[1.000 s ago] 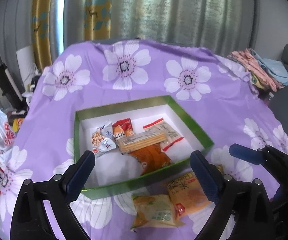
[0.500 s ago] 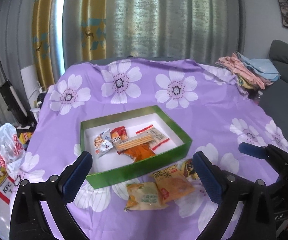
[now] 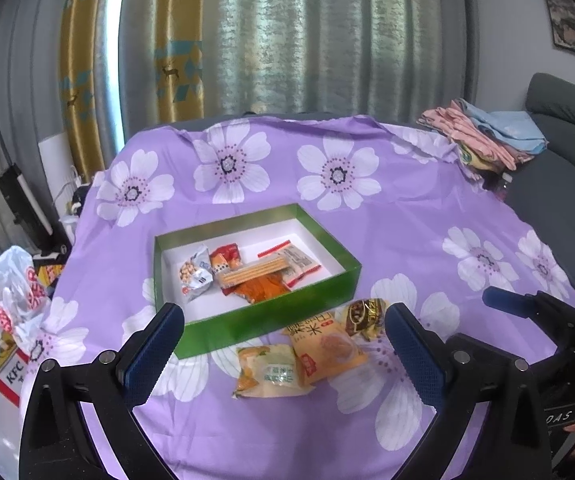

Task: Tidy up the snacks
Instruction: 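Move the open left tool toward the yellow packets on the cloth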

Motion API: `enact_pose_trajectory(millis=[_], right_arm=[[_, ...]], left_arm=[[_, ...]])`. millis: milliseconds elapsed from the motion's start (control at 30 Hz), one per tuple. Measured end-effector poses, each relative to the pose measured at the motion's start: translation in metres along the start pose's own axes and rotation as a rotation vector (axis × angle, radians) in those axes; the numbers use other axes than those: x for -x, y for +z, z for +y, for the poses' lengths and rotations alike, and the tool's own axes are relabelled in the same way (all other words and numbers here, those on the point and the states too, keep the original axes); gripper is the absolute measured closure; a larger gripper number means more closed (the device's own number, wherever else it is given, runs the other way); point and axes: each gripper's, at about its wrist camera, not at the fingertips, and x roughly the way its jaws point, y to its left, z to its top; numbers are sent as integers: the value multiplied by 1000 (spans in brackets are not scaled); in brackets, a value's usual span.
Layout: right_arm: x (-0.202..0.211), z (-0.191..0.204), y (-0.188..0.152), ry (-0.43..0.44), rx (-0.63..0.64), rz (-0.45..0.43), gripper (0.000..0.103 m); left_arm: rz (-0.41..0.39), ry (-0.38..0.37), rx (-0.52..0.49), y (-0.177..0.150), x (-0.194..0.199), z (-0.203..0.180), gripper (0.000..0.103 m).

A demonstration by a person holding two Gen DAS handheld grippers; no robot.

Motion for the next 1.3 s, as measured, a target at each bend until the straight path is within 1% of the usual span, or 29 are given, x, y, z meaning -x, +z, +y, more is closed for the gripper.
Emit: enact_pose_trajectory(millis=[100,233,300,467,633,767,900,1000,1100,1167,1233,1300], right_arm=[[3,0,-5,-3,-2,0,3],[0,-1,-13,0,-9,18,3],[-4,-1,-18,3,-13,34,3],[-18,2,-34,8,-2,86,3],[-37,6,-51,35,2,150,3],[-52,13,-62,53,30,191,3],[-67,24,-68,90,58,218,4],[-80,35,-71,114,90,237,5],[-93,42,-72,143,97,255,10],[-102,45,-71,177,90,267,18],[-112,51,-70,205,91,277,24],[-120,55,-69,216,94,285,27]], left_arm=[[16,-3,9,-5,-2,1,3],[62,-16,39,-17,-10,8,3],[94,-13,68,-26,-17,15,3],[141,-11,131,-51,-28,31,3],[203,-45,184,-80,-45,45,3],[224,-82,223,-93,-52,54,3],[232,-109,255,-97,-62,62,3],[233,-123,258,-97,-67,66,3],[238,-137,247,-95,-75,68,3],[240,-154,244,-93,-80,70,3],[242,-178,241,-90,-86,72,3],[248,-201,235,-87,-94,73,3]])
